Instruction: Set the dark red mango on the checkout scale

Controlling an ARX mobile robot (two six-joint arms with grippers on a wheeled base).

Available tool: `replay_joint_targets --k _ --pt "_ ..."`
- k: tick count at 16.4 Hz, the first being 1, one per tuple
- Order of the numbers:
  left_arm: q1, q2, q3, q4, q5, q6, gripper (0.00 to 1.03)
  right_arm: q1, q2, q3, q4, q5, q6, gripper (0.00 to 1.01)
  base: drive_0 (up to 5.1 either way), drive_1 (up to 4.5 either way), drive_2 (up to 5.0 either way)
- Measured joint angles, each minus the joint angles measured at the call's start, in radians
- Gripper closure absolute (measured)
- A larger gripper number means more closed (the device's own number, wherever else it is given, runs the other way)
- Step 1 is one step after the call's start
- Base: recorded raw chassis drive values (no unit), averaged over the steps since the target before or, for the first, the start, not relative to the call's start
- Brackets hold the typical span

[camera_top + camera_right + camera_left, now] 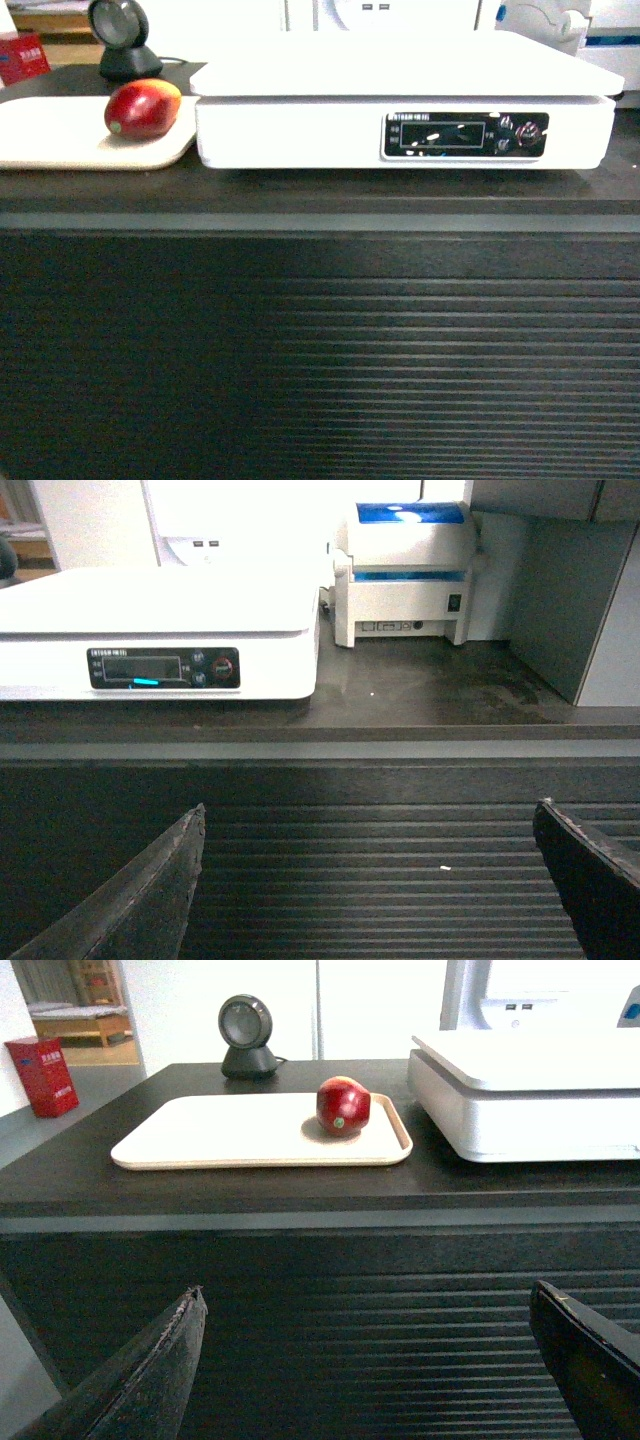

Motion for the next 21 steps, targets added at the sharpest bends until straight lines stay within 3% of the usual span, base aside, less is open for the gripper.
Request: replay_joint_targets --k 19,20,21 --pt "0.0 0.0 0.0 0.0 0.0 0.0 0.05 0.0 0.0 0.0 0.001 0.001 0.001 0.03 0.0 0.0 0.0" --pt "-0.007 0.004 0.003 -0.019 -0.019 -0.006 0.05 0.0 0.0 0.0 0.001 0.001 0.001 0.03 0.0 0.0 0.0" --pt "-0.108 0.085 0.051 -0.131 -0.219 -0.066 0.05 0.0 0.0 0.0 0.0 0.002 0.001 0.03 0.0 0.0 0.0"
